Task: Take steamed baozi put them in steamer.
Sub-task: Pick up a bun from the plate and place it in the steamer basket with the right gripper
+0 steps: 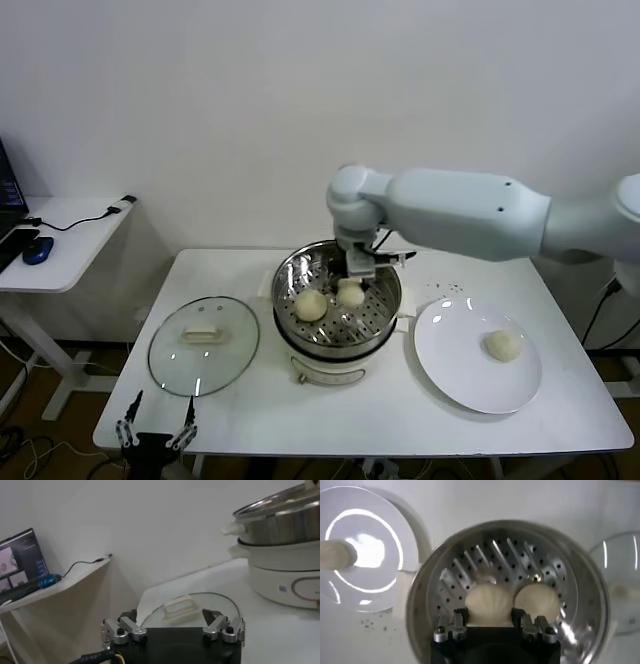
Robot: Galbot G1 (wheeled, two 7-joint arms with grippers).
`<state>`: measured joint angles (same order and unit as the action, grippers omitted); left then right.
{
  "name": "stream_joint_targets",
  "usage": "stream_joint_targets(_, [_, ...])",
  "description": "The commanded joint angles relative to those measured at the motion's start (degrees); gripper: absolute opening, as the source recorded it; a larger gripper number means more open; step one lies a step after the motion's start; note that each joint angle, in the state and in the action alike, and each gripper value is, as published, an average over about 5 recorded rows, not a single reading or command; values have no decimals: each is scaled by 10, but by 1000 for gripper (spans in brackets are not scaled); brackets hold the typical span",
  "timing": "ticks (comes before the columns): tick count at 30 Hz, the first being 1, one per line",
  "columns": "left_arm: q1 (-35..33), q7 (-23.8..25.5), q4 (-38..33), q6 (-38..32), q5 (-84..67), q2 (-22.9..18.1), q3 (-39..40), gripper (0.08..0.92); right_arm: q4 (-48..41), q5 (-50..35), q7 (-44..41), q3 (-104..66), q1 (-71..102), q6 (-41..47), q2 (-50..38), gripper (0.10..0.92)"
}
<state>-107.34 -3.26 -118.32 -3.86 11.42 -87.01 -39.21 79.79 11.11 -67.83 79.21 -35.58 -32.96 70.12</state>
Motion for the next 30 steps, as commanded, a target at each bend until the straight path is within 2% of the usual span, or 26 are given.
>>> stream_joint_targets(1, [0, 0, 6, 1, -6, -1, 0, 823, -1, 14, 4, 9, 51, -22, 39, 585])
stream_joint_targets(16, [1, -2, 15, 1, -11, 0, 0, 823, 4, 5, 4, 10, 57, -6, 23, 604])
stream_joint_targets(19, [1, -2, 15, 1, -11, 0, 1, 823, 1, 6, 4, 10, 56, 2, 20, 655])
stream_joint_targets(24, [1, -2, 15, 0, -11, 0, 2, 823, 0, 13, 3, -6, 53, 1, 13, 787])
stream_joint_targets(30, [2, -2, 14, 2, -11, 2, 4, 823, -9, 8, 5, -25, 22, 0, -7, 822])
